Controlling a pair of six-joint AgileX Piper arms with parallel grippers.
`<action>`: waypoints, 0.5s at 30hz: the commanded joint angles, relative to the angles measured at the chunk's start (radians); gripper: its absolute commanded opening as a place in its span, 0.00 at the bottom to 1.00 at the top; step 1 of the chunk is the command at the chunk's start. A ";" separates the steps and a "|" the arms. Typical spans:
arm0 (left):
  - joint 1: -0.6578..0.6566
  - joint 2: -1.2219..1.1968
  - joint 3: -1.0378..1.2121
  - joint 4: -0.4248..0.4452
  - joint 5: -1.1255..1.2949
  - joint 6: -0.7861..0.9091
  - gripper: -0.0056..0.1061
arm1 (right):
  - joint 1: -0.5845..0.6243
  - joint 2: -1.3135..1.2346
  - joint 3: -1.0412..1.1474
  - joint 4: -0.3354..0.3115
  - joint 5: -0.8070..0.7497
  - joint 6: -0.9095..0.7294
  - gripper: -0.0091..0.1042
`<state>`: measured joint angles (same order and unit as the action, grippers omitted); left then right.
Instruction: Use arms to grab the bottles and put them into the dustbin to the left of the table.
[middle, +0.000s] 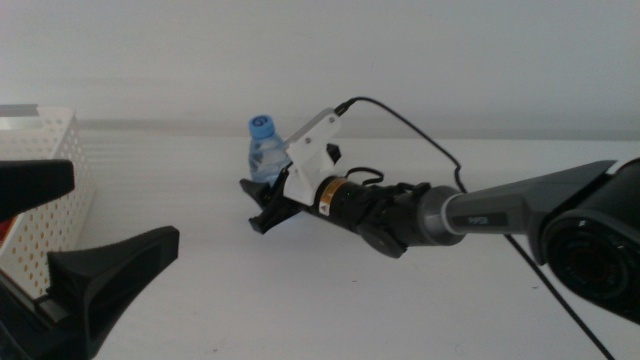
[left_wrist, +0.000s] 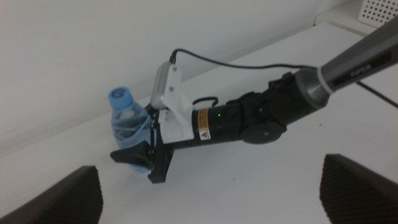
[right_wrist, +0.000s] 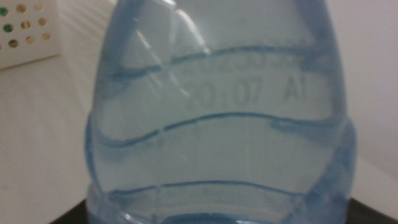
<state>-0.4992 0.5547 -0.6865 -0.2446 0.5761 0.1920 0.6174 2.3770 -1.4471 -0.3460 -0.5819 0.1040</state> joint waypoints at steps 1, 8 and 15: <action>-0.010 -0.003 0.004 0.001 -0.013 -0.009 0.89 | 0.017 -0.003 -0.030 0.013 -0.057 0.024 0.08; -0.010 -0.003 0.004 0.001 -0.013 -0.009 0.89 | 0.041 0.023 -0.033 0.015 -0.038 0.063 0.17; -0.010 -0.003 0.004 0.001 -0.013 -0.007 0.89 | 0.041 0.002 -0.033 -0.041 0.029 0.269 0.72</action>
<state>-0.4992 0.5547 -0.6865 -0.2446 0.5761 0.1920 0.6573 2.3999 -1.4704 -0.3543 -0.5662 0.3039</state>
